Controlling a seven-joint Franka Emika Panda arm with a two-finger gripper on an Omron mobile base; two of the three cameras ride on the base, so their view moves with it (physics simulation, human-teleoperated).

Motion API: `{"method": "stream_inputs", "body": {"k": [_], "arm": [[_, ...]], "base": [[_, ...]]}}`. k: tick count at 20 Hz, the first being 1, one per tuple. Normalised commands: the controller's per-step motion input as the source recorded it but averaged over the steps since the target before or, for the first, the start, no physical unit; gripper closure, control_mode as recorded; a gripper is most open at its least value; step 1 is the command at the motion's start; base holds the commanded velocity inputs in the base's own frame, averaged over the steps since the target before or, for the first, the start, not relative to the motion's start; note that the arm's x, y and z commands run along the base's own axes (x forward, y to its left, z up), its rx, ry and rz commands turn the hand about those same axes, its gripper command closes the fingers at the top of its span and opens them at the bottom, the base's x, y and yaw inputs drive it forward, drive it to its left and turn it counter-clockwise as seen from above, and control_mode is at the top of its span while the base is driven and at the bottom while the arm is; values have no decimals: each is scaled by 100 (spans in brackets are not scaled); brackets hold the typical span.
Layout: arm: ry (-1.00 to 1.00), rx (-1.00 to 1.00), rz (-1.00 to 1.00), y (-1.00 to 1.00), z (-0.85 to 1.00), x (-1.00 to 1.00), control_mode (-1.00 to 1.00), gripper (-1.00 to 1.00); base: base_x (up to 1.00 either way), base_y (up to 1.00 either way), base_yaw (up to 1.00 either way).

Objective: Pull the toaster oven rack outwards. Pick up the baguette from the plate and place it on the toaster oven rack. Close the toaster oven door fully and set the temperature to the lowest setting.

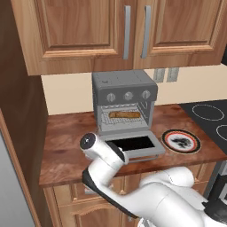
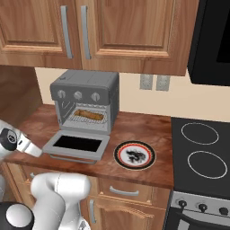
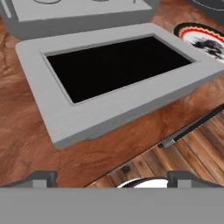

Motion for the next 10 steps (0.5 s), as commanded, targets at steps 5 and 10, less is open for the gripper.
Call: {"method": "stream_inputs", "body": {"k": [5,10], "arm": [[-22,-4,0,0,-61,-20,-100,-100],[-34,0,0,0,-37,-4,-100,-100]], "base": [[0,0,0],[0,0,0]]}}
